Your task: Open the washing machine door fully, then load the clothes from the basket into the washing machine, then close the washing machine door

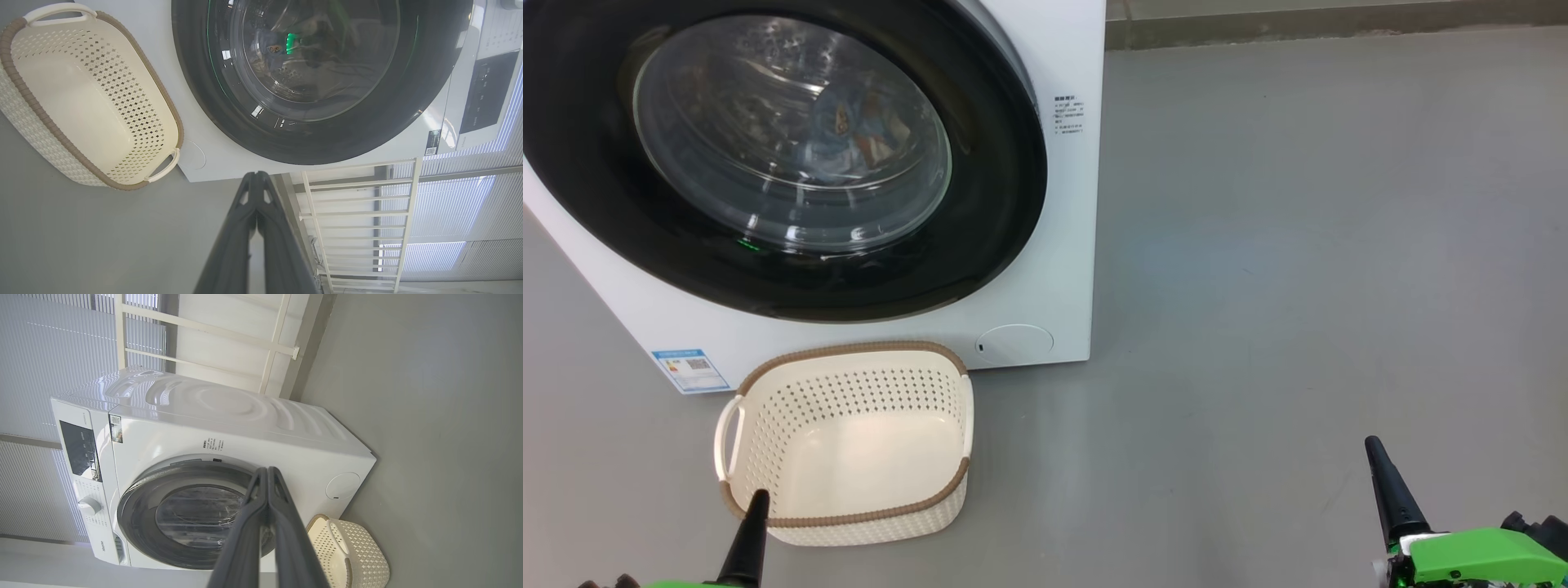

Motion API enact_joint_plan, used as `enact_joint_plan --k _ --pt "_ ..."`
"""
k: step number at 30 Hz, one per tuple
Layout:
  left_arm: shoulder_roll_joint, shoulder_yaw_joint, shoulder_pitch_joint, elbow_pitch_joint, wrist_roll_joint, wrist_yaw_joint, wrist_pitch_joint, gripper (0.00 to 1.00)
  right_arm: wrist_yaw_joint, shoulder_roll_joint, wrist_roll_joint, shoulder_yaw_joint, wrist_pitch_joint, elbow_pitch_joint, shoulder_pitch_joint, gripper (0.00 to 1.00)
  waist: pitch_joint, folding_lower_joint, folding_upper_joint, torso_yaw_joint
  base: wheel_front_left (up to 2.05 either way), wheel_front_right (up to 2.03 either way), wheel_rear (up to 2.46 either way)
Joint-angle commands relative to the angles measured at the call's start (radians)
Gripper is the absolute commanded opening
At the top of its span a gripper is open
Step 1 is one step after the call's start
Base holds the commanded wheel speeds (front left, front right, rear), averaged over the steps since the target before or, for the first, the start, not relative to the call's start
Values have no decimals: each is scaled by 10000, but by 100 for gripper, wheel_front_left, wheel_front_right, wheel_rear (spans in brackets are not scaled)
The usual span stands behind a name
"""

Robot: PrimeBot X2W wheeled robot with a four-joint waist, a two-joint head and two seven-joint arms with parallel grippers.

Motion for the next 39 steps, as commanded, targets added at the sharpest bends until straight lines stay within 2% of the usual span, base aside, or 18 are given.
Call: enact_joint_plan --k 1,19,39 --pt "181 324 -520 -145 -296 -24 93 0 -4 -114 315 116 111 -282 -451 0 4 0 -1 0 0 0 0" --pt "198 468 -974 124 -2339 -29 665 0 -13 -129 2379 6 671 -305 -610 0 61 0 -1 1 0 0 0" --pt "167 516 -989 132 -2352 -29 715 0 -13 -129 2431 4 685 -305 -614 0 62 0 -1 1 0 0 0"
